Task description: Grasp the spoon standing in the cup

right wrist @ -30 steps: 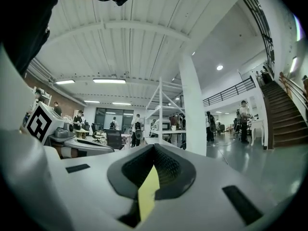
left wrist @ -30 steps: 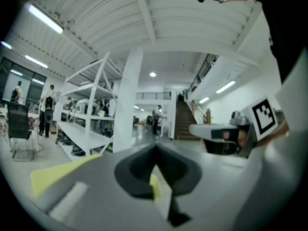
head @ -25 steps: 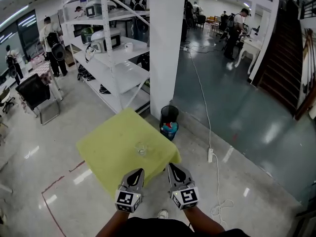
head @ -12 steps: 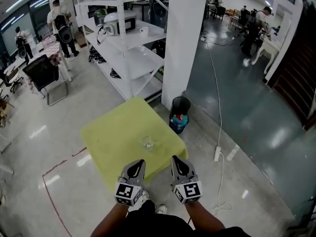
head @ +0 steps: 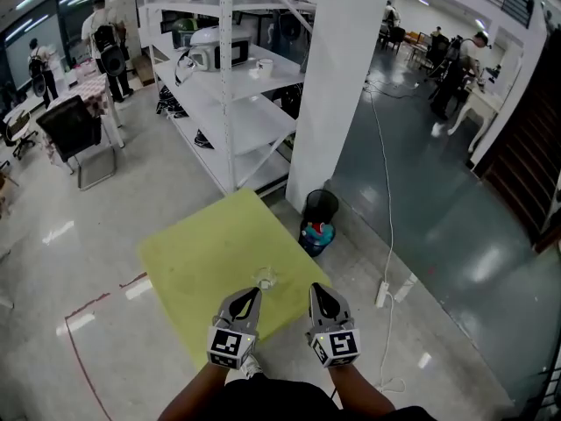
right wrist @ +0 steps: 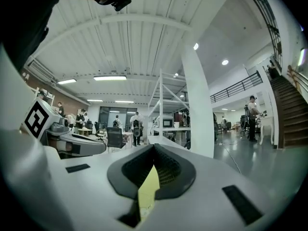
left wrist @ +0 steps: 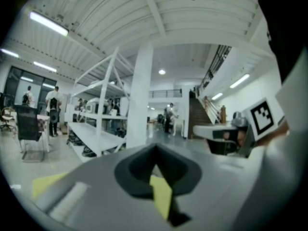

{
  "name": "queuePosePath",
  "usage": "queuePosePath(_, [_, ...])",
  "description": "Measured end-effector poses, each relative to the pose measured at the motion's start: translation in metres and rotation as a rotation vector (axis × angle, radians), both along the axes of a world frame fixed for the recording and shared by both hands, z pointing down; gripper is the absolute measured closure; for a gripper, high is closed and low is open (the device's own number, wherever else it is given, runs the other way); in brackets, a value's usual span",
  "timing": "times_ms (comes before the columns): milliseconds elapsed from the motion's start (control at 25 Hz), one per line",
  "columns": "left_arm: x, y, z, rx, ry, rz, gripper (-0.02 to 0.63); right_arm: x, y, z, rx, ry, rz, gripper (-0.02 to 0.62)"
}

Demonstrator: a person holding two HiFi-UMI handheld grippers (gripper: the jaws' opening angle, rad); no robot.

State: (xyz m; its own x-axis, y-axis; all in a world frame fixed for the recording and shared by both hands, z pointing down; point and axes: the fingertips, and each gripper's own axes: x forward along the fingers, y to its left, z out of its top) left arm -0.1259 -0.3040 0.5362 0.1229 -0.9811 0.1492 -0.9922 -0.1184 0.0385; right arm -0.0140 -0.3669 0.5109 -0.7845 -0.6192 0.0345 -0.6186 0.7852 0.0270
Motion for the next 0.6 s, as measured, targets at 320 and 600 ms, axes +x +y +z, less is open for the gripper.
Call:
queuePosePath(320, [-0.023,-0.022,-0.002,0.031,0.012,-0.018,0.600,-0.023,-0.022,0.003,-0.020,0.011,-0.028,0.588])
queuePosePath(600, [-0.036,-0.041,0.025,-0.028,0.054,-0.094,0.600,-0.058,-0.038,0.032,-0.058,0.079,-0.165,0.588])
